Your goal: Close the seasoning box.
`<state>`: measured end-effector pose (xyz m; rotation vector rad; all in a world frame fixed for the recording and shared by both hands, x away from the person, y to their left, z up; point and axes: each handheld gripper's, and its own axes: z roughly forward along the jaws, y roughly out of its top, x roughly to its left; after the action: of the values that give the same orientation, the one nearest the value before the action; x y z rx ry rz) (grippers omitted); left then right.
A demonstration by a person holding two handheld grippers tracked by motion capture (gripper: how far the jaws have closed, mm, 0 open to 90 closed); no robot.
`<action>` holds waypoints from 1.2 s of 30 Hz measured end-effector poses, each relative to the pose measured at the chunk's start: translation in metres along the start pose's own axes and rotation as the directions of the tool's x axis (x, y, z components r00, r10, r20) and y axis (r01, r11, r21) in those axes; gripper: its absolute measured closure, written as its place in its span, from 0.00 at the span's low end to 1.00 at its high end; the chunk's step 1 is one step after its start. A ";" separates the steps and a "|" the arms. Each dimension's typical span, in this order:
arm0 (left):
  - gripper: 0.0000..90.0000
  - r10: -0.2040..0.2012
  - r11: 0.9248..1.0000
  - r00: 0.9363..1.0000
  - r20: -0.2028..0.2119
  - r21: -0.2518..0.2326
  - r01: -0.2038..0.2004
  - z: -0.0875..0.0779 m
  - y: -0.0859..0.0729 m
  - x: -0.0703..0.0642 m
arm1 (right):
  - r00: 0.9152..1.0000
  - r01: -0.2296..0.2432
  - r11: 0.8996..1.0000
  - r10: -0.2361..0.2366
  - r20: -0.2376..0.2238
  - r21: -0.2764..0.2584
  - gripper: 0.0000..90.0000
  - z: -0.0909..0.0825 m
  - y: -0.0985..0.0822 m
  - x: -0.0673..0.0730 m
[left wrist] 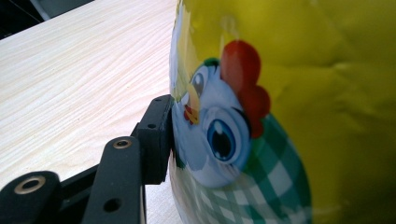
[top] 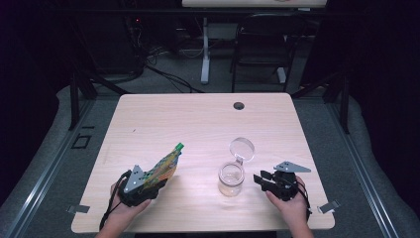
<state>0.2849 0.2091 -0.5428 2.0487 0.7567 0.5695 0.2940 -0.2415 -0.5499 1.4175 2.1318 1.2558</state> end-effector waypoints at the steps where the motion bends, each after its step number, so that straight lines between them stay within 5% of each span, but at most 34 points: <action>1: 0.58 0.004 1.000 1.000 -0.003 0.002 -0.004 0.000 0.000 -0.001 | 1.000 0.000 1.000 0.000 0.000 0.000 0.68 0.000 0.000 0.000; 16: 0.58 0.108 0.993 0.992 -0.061 0.058 -0.104 0.002 0.002 -0.009 | 1.000 0.011 1.000 -0.011 0.001 0.005 0.68 0.000 0.000 0.001; 25: 0.58 0.187 0.980 0.977 -0.101 0.089 -0.179 0.004 0.003 -0.016 | 1.000 0.011 1.000 -0.011 0.000 0.006 0.68 0.001 0.000 0.001; 32: 0.58 0.275 0.957 0.955 -0.110 0.128 -0.261 0.008 0.004 -0.026 | 1.000 0.012 1.000 -0.012 0.000 0.006 0.68 0.001 0.000 0.001; 36: 0.58 0.298 0.950 0.947 -0.117 0.135 -0.282 0.008 0.005 -0.029 | 1.000 0.013 1.000 -0.013 0.001 0.006 0.68 0.001 0.000 0.001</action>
<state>0.2711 0.1825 -0.5468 2.2666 0.5792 0.8568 0.2944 -0.2401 -0.5501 1.4044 2.1423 1.2442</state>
